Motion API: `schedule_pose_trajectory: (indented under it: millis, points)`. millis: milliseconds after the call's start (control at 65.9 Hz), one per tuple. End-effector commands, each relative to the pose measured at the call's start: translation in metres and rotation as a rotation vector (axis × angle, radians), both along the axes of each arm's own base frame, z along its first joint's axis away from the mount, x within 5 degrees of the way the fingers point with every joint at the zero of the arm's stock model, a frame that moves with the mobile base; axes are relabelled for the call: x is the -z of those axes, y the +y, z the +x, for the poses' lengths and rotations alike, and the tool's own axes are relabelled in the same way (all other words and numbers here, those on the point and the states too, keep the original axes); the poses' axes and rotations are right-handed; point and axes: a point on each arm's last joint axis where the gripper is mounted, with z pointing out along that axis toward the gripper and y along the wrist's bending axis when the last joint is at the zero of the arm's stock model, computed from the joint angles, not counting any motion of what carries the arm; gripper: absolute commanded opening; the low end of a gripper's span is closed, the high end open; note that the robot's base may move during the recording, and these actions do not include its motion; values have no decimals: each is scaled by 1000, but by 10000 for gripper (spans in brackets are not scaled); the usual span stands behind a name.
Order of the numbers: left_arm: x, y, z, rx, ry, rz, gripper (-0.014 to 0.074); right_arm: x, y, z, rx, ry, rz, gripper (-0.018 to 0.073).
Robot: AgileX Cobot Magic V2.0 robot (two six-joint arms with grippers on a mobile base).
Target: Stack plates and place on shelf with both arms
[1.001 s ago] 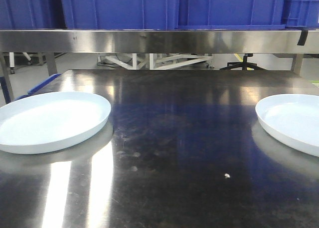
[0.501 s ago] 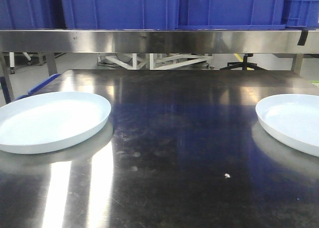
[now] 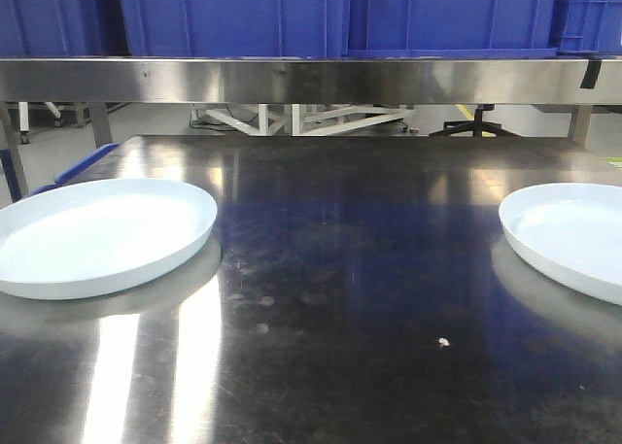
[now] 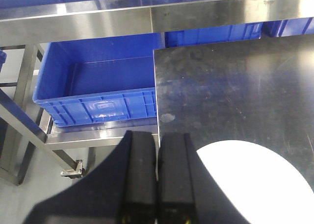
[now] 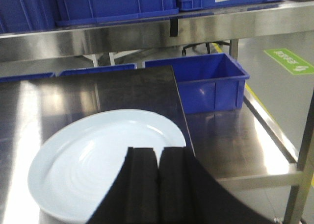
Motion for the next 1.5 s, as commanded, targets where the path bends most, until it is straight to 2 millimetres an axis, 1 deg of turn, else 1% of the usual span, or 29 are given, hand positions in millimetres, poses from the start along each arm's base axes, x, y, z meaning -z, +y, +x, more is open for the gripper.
schedule_pose_trajectory:
  millis: [0,121,197,303,425,501,561,592,698,804,910,971,1047,1244,1426,1487]
  points:
    - [-19,-2,-2,21,-110,-19,83,-20,0,-3,6,-230,-20,55]
    - [-18,-2,-2,19,-101,-17,83,-37,0,-8,3,-417,-17,55]
    - [-18,-2,-2,19,-101,-17,83,-45,1,-10,-8,-455,23,55]
    - [-18,-2,-2,19,-101,-17,83,-59,1,-12,-7,-373,36,55]
    - [-18,-2,-2,18,-99,-17,83,-86,2,-16,-6,-261,49,55]
    - [-18,-2,-2,18,-99,-17,83,-105,2,-12,-4,-193,58,55]
    - [-18,-2,-2,18,-99,-17,83,-116,1,-4,-3,-125,67,55]
    - [-18,-2,-2,18,-97,-16,83,-122,0,3,-3,-85,72,55]
    - [-17,-2,-2,17,-95,-16,83,-138,-4,37,3,103,96,55]
    - [-17,-2,-2,17,-93,-16,83,-146,-9,74,7,254,106,55]
    - [-17,-2,-2,17,-93,-16,83,-146,-13,107,7,373,105,55]
    - [-17,-2,-2,17,-93,-16,83,-149,-15,121,7,394,112,55]
    - [-17,-2,-2,17,-92,-15,83,-145,-16,134,7,429,124,55]
    - [-19,-2,-1,21,-112,-22,83,-130,-18,151,9,515,138,55]
    - [-18,-2,-2,19,-98,-23,83,-118,-19,159,11,586,147,60]
    - [-16,-2,-3,15,-76,-31,83,-117,-20,160,11,591,146,88]
